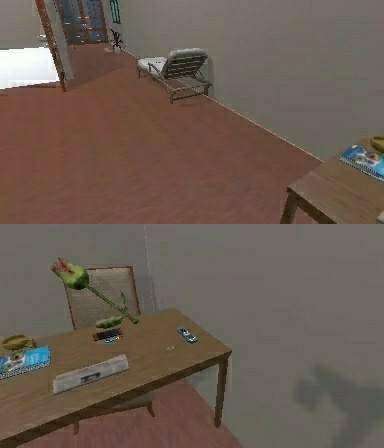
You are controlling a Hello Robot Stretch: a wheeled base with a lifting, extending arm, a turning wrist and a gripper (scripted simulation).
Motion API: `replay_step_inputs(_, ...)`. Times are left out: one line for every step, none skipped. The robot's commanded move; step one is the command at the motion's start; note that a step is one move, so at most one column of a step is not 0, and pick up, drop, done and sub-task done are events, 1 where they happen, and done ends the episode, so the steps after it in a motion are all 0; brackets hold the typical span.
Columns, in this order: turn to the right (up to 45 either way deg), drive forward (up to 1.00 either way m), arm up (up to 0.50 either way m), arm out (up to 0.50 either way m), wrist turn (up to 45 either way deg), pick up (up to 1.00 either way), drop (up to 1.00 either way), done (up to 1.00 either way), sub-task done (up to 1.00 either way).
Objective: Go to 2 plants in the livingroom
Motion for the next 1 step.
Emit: replay_step_inputs(-3.0,0.00,0.00,0.00,0.0,0.00,0.00,0.00,0.00)
